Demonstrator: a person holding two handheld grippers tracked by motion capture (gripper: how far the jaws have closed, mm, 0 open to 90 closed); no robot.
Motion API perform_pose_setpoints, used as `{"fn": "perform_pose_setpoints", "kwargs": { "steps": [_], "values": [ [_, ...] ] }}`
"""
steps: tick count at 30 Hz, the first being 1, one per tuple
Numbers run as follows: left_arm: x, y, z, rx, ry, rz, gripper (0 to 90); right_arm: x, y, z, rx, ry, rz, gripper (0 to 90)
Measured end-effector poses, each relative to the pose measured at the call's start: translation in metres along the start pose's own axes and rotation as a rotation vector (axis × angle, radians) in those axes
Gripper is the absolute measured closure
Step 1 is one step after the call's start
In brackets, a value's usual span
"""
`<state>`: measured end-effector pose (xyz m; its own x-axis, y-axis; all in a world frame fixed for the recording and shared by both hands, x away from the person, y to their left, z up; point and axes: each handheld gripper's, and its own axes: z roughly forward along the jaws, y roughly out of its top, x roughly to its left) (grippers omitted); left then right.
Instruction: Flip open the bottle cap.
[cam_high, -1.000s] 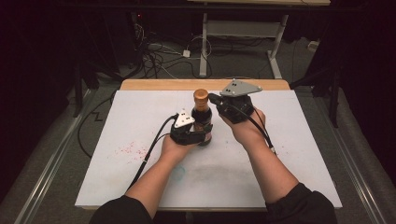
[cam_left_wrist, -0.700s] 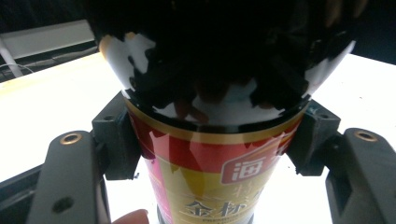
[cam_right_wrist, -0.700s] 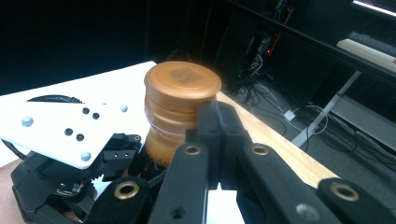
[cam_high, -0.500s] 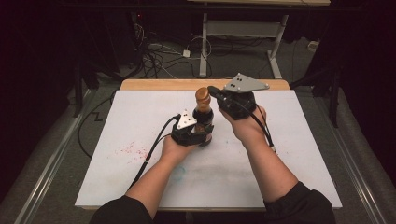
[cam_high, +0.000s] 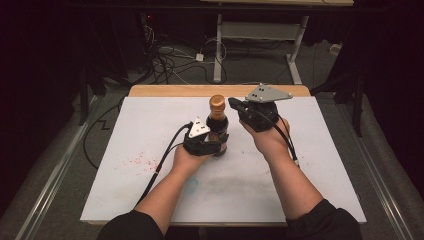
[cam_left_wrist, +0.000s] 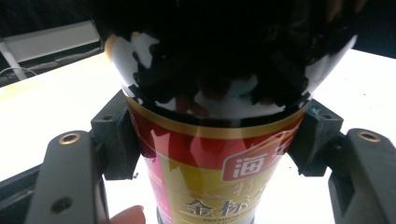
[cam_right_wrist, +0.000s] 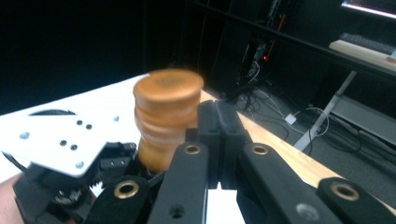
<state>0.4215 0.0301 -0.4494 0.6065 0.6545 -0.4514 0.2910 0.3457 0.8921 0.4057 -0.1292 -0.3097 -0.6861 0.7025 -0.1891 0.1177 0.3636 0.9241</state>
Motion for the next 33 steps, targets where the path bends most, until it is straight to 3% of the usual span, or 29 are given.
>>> {"fn": "perform_pose_setpoints", "kwargs": {
  "steps": [5, 33],
  "values": [
    [0.0002, -0.0002, 0.0001, -0.005, 0.0, -0.003, 29.0, 0.0008, -0.0063, 0.002, 0.027, 0.013, -0.016, 90.0],
    [0.0007, -0.0005, -0.0002, -0.011, -0.002, -0.007, 29.0, 0.0087, -0.0009, 0.006, 0.024, 0.018, -0.049, 90.0]
  ]
}}
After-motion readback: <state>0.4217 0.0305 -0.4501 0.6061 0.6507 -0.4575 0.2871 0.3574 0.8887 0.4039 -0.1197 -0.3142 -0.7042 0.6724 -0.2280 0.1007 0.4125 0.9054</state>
